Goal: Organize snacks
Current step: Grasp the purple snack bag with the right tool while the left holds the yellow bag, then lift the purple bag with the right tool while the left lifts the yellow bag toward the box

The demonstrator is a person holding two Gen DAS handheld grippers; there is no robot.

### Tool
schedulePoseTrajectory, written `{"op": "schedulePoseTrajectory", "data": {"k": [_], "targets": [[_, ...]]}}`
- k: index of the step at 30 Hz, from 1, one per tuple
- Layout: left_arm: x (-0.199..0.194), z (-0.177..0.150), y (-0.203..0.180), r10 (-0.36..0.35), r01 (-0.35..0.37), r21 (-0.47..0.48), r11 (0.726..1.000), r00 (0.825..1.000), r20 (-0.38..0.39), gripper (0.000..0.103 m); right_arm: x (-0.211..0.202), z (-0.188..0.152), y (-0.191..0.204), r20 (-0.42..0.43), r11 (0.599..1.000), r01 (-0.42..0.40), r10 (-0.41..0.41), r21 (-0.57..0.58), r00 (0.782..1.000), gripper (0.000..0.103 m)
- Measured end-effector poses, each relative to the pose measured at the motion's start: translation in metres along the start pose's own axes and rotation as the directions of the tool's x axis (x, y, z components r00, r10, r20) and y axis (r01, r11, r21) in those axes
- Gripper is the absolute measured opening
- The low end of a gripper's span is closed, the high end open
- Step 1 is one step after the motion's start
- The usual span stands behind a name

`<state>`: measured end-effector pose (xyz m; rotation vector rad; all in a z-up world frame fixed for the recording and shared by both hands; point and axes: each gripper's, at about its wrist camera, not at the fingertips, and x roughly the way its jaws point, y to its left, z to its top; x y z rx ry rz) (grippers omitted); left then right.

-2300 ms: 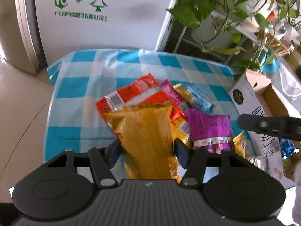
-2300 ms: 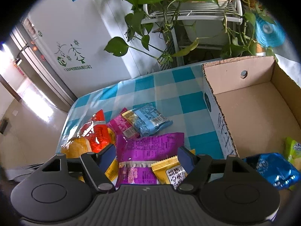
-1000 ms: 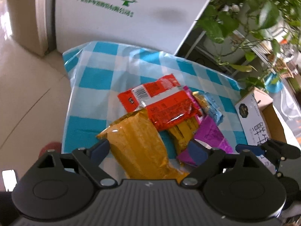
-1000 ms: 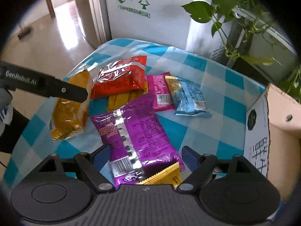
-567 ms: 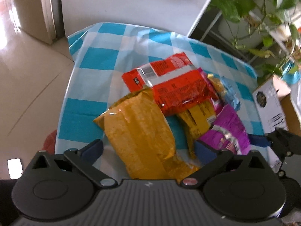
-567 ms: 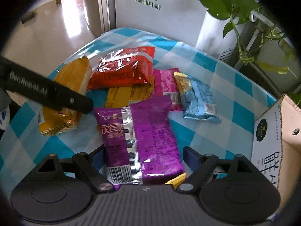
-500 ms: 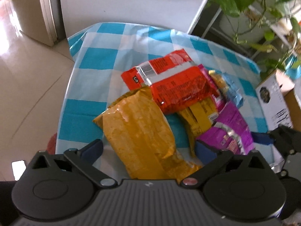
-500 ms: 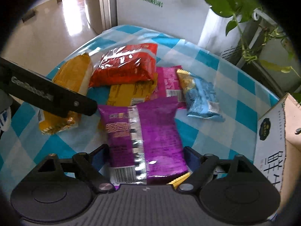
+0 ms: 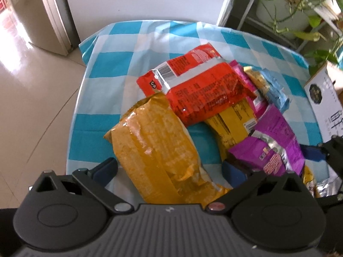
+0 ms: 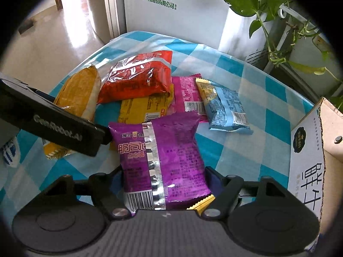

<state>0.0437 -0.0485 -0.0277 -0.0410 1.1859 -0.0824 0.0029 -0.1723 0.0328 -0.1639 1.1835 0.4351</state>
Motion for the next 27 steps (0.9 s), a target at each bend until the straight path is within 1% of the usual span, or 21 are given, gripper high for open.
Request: {"op": "schedulePoseTrajectory", "data": {"k": [4, 8, 10, 12, 13, 16, 20, 23, 27], "targets": [[-0.003, -0.003, 0.001, -0.01, 0.01, 0.005, 1.0, 1.0, 0.019, 0.102, -0.001, 0.0, 0.001, 0.003, 1.0, 0.005, -0.005, 0.006, 1.0, 0.074], [-0.006, -0.006, 0.005, -0.029, 0.029, 0.005, 1.0, 0.999, 0.033, 0.099, -0.005, -0.001, -0.001, 0.0, 0.999, 0.016, -0.016, 0.033, 1.0, 0.074], [-0.009, -0.006, 0.008, -0.034, 0.034, -0.003, 0.999, 0.998, 0.043, 0.093, -0.008, 0.0, -0.001, 0.007, 0.999, 0.023, -0.023, 0.046, 1.0, 0.074], [-0.013, -0.006, 0.009, -0.042, 0.042, 0.0, 0.999, 0.997, 0.062, 0.076, -0.012, 0.001, -0.001, 0.012, 0.998, 0.028, -0.029, 0.064, 1.0, 0.074], [-0.014, -0.006, 0.01, -0.045, 0.045, -0.002, 0.999, 0.997, 0.068, 0.072, -0.013, 0.001, -0.001, 0.013, 0.997, 0.029, -0.03, 0.072, 0.999, 0.074], [-0.016, -0.006, 0.014, -0.079, 0.081, -0.018, 0.997, 0.994, 0.072, 0.07, -0.016, 0.002, -0.001, 0.016, 0.995, 0.041, -0.043, 0.094, 0.999, 0.074], [-0.019, -0.008, 0.017, -0.109, 0.111, -0.032, 0.993, 0.991, 0.072, 0.067, -0.021, 0.004, 0.0, 0.019, 0.99, 0.053, -0.055, 0.127, 0.998, 0.074], [-0.022, -0.011, 0.017, -0.112, 0.115, -0.031, 0.993, 0.99, 0.082, 0.067, -0.026, 0.005, 0.0, 0.031, 0.988, 0.062, -0.067, 0.143, 0.997, 0.074], [-0.029, -0.017, 0.019, -0.103, 0.106, -0.029, 0.994, 0.988, 0.114, 0.066, -0.035, 0.005, 0.001, 0.05, 0.982, 0.079, -0.089, 0.174, 0.995, 0.074]]}}
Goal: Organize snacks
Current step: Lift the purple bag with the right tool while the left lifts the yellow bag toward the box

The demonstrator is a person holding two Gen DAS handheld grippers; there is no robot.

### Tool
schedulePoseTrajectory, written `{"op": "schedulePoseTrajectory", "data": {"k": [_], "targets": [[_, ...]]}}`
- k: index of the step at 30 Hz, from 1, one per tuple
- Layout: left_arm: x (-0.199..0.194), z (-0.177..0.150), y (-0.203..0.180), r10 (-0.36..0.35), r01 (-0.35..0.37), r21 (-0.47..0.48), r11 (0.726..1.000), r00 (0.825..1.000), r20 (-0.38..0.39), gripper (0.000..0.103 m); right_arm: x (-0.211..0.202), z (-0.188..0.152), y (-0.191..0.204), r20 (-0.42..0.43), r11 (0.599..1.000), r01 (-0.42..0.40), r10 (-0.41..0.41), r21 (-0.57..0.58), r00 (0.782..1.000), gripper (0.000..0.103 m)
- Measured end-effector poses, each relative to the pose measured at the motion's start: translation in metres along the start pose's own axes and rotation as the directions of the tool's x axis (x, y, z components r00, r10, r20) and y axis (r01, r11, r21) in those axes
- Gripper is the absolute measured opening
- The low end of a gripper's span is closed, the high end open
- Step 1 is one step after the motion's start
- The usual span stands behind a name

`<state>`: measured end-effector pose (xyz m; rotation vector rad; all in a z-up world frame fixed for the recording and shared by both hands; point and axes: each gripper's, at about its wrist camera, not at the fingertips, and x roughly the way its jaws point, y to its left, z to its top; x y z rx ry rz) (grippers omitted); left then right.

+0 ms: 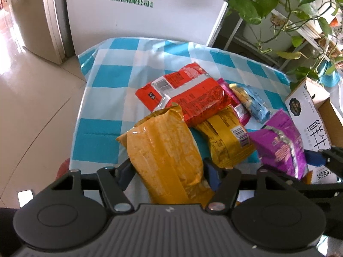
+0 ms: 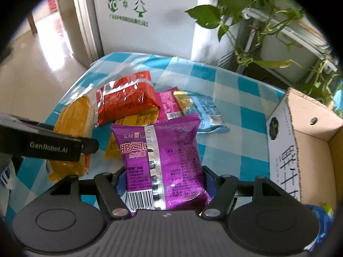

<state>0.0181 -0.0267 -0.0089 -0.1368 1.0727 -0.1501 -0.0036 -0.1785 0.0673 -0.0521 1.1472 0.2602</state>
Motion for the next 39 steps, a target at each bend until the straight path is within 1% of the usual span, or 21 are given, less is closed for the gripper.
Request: {"op": "schedulePoseTrajectory", "data": {"k": [5, 8, 14, 19, 22, 25, 29, 33, 35, 39], "targets": [[-0.009, -0.008, 0.004, -0.017, 0.017, -0.01, 1.0, 0.999, 0.027, 0.066, -0.016, -0.002, -0.001, 0.034, 0.998, 0.021, -0.023, 0.058, 0.999, 0.074], [-0.017, -0.013, 0.005, -0.019, 0.02, -0.008, 1.0, 0.998, 0.057, 0.066, -0.027, -0.007, -0.002, 0.053, 0.996, 0.028, -0.033, 0.09, 0.998, 0.074], [-0.033, -0.027, 0.002, -0.035, 0.035, 0.001, 0.999, 0.994, 0.106, 0.066, -0.044, -0.027, -0.007, 0.08, 0.984, 0.047, -0.061, 0.173, 0.995, 0.074], [-0.04, -0.036, -0.002, -0.066, 0.066, 0.006, 0.998, 0.991, 0.116, 0.066, -0.054, -0.046, -0.008, 0.112, 0.968, 0.052, -0.081, 0.244, 0.99, 0.074], [-0.041, -0.039, -0.006, -0.074, 0.071, 0.026, 0.997, 0.99, 0.119, 0.066, -0.056, -0.056, -0.004, 0.11, 0.963, 0.065, -0.097, 0.263, 0.989, 0.074], [-0.044, -0.042, -0.008, -0.079, 0.075, 0.04, 0.996, 0.989, 0.125, 0.066, -0.053, -0.064, -0.002, 0.086, 0.954, 0.09, -0.12, 0.286, 0.989, 0.074], [-0.048, -0.043, -0.01, -0.095, 0.089, 0.043, 0.995, 0.986, 0.136, 0.066, -0.055, -0.069, -0.003, 0.072, 0.945, 0.114, -0.143, 0.307, 0.987, 0.074], [-0.053, -0.04, -0.012, -0.105, 0.1, 0.041, 0.994, 0.981, 0.162, 0.066, -0.065, -0.068, -0.009, 0.091, 0.936, 0.102, -0.14, 0.337, 0.986, 0.074], [-0.056, -0.039, -0.013, -0.111, 0.106, 0.041, 0.994, 0.979, 0.171, 0.066, -0.072, -0.066, -0.01, 0.1, 0.939, 0.099, -0.139, 0.33, 0.985, 0.074], [-0.056, -0.037, -0.014, -0.115, 0.11, 0.038, 0.993, 0.977, 0.178, 0.066, -0.088, -0.058, -0.02, 0.141, 0.943, 0.059, -0.111, 0.328, 0.984, 0.074]]}}
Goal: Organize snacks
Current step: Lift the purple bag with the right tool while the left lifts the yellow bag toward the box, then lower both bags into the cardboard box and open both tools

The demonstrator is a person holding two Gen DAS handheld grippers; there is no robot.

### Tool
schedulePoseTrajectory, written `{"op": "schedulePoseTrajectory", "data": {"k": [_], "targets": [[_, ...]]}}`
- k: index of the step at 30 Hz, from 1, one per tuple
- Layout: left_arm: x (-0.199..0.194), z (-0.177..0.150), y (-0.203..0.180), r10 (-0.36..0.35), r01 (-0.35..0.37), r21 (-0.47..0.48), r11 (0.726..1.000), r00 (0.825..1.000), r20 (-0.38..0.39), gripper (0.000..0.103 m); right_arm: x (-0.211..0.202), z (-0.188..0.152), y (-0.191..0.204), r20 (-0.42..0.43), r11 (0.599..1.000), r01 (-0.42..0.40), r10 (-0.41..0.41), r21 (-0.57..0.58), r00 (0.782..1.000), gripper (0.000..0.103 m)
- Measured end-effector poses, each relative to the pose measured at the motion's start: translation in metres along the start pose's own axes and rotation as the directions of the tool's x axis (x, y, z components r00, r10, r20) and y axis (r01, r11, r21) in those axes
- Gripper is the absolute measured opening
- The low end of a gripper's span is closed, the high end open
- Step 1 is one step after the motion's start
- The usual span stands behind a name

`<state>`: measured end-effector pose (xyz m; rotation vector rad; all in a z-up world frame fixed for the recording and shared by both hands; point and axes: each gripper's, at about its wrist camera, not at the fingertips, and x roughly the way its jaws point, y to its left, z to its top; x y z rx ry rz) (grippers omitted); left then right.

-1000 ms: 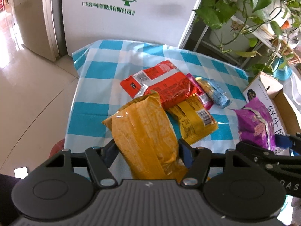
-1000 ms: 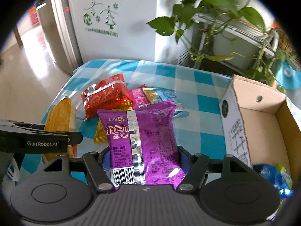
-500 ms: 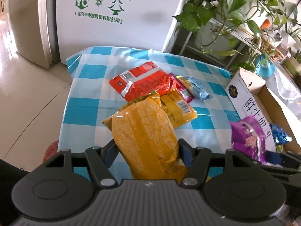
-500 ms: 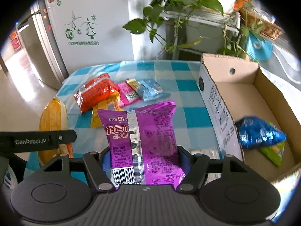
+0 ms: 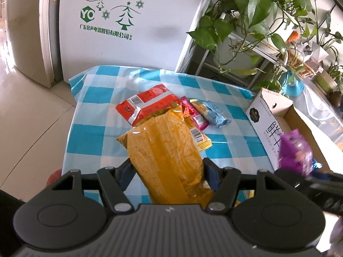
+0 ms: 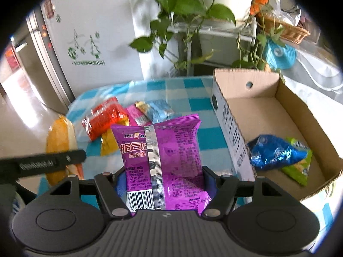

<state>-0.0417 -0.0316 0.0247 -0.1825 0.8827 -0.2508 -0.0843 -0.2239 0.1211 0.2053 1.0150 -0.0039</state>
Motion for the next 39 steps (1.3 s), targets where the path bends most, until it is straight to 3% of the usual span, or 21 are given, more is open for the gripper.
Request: {"op": "schedulePoseTrajectory", "data": {"k": [6, 10, 13, 21, 25, 39], "targets": [[0.004, 0.001, -0.002, -0.009, 0.008, -0.011, 1.0, 1.0, -0.007, 0.066, -0.024, 0.031, -0.033, 0.072, 0.999, -0.023, 0.02, 0.03, 0.997, 0.074], [0.007, 0.0, -0.004, -0.013, 0.012, -0.01, 1.0, 1.0, -0.014, 0.066, -0.034, 0.038, -0.067, 0.133, 0.991, 0.023, -0.04, 0.129, 0.99, 0.074], [0.009, -0.001, -0.008, -0.017, 0.017, 0.003, 1.0, 1.0, -0.013, 0.066, -0.033, 0.037, -0.09, 0.134, 0.967, 0.055, -0.091, 0.249, 0.987, 0.074], [0.009, 0.002, -0.032, -0.063, 0.063, 0.059, 0.996, 0.998, 0.004, 0.066, -0.031, 0.027, -0.125, 0.115, 0.891, 0.139, -0.207, 0.432, 0.972, 0.074], [0.01, 0.013, -0.054, -0.129, 0.129, 0.061, 0.99, 0.992, 0.009, 0.066, -0.037, 0.021, -0.142, 0.114, 0.843, 0.147, -0.238, 0.517, 0.965, 0.074], [0.039, 0.068, -0.172, -0.306, 0.302, 0.109, 0.947, 0.952, 0.017, 0.066, -0.043, 0.014, -0.162, 0.114, 0.751, 0.145, -0.282, 0.644, 0.953, 0.074]]}}
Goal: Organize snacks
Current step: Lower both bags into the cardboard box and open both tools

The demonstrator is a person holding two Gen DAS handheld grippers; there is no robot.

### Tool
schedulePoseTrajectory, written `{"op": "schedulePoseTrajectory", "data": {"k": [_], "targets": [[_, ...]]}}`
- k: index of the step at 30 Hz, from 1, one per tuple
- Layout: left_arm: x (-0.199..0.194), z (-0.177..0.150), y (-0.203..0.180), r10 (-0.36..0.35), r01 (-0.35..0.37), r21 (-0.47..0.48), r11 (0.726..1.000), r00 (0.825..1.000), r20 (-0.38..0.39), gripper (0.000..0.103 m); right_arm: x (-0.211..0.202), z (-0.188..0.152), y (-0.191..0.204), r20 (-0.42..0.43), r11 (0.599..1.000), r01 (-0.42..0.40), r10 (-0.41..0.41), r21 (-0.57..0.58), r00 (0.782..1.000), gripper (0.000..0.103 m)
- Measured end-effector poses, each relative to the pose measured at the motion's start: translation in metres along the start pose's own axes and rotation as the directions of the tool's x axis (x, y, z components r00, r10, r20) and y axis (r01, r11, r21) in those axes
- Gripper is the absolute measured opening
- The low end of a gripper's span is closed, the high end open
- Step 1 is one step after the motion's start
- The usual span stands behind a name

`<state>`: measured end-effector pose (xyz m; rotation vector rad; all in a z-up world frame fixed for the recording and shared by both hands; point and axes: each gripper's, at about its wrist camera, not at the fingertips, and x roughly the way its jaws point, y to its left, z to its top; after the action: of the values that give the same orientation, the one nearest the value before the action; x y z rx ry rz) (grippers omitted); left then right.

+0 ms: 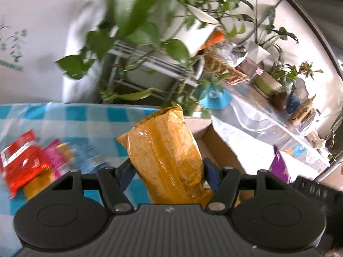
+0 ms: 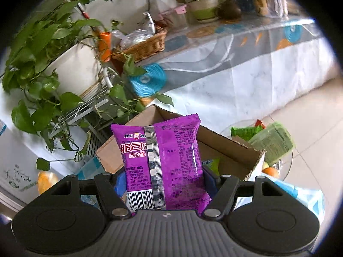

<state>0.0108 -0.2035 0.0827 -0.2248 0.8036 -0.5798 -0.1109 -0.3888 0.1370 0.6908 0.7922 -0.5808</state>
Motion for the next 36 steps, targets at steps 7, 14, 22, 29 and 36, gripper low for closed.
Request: {"op": "schedulePoseTrajectory", "data": {"k": [7, 14, 22, 29, 36], "targets": [[0.036, 0.017, -0.03, -0.059, 0.059, 0.022, 0.998, 0.998, -0.032, 0.066, 0.003, 0.001, -0.005, -0.004, 0.999, 0.01, -0.01, 0.036, 1.0, 0.074], [0.051, 0.028, -0.048, -0.102, 0.104, 0.039, 0.994, 0.994, -0.036, 0.083, 0.006, 0.002, -0.006, 0.009, 0.997, 0.021, -0.022, 0.07, 1.0, 0.079], [0.022, 0.033, -0.038, -0.068, 0.068, 0.097, 0.993, 0.998, -0.006, 0.088, 0.004, 0.001, 0.003, 0.021, 0.999, -0.026, 0.026, 0.027, 0.999, 0.084], [-0.004, 0.027, -0.006, 0.007, -0.008, 0.108, 0.994, 1.0, 0.005, 0.092, 0.005, -0.003, 0.02, 0.008, 0.995, -0.073, 0.073, -0.064, 0.997, 0.086], [-0.026, 0.021, 0.034, 0.094, -0.095, 0.133, 0.987, 0.996, 0.008, 0.092, 0.007, -0.014, 0.044, -0.027, 0.978, -0.116, 0.112, -0.174, 0.993, 0.088]]}}
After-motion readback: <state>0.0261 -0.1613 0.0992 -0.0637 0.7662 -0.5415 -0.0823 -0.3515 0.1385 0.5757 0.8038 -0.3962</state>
